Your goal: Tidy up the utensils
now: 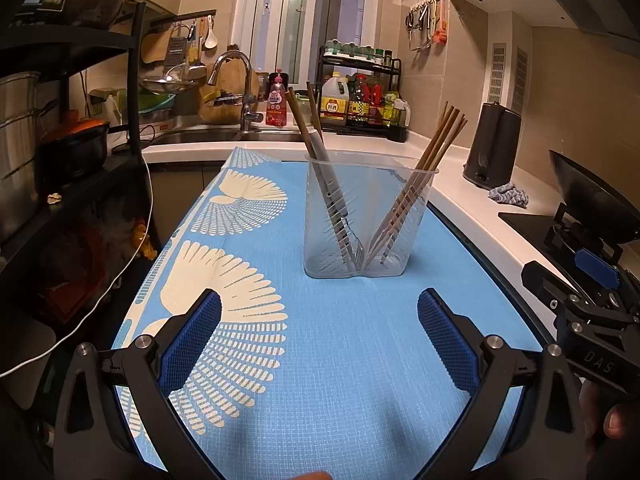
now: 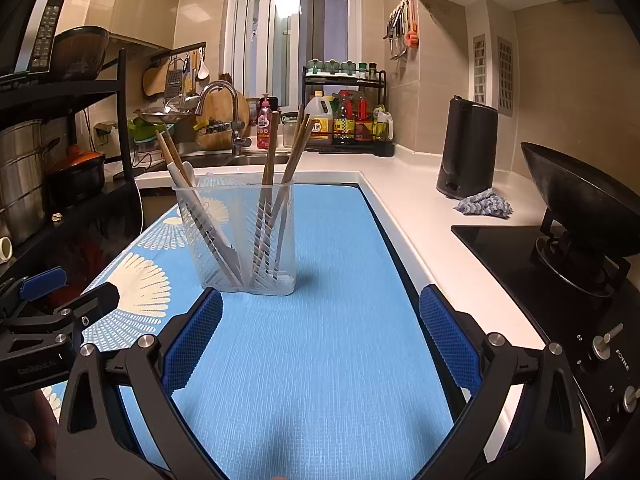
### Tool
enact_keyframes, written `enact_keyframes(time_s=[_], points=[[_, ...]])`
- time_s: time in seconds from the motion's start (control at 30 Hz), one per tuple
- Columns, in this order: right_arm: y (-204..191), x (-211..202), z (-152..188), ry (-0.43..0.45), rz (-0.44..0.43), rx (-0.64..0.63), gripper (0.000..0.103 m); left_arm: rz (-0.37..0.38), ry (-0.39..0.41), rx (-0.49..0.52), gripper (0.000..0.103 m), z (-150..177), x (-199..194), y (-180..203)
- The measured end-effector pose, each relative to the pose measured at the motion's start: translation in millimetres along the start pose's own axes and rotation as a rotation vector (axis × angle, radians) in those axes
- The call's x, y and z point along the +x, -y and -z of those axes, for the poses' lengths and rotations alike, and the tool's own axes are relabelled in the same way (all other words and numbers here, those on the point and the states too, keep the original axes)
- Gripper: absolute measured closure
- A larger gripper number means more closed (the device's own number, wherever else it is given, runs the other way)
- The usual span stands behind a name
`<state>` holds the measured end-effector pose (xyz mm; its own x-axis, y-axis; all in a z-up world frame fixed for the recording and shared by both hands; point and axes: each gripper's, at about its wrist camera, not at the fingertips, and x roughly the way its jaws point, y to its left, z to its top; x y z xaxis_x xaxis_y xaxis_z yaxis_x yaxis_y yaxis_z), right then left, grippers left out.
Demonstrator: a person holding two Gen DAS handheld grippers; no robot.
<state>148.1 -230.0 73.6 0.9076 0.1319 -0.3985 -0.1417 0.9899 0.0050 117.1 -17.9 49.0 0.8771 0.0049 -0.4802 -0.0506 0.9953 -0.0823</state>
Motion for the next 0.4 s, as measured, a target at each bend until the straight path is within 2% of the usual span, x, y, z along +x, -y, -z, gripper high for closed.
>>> enact_keyframes(time_s=[0.4], points=[[-0.6, 0.1, 0.0, -0.001, 0.000, 0.000, 0.006, -0.001, 0.001, 0.001, 0.007, 0.0, -0.4, 0.0]])
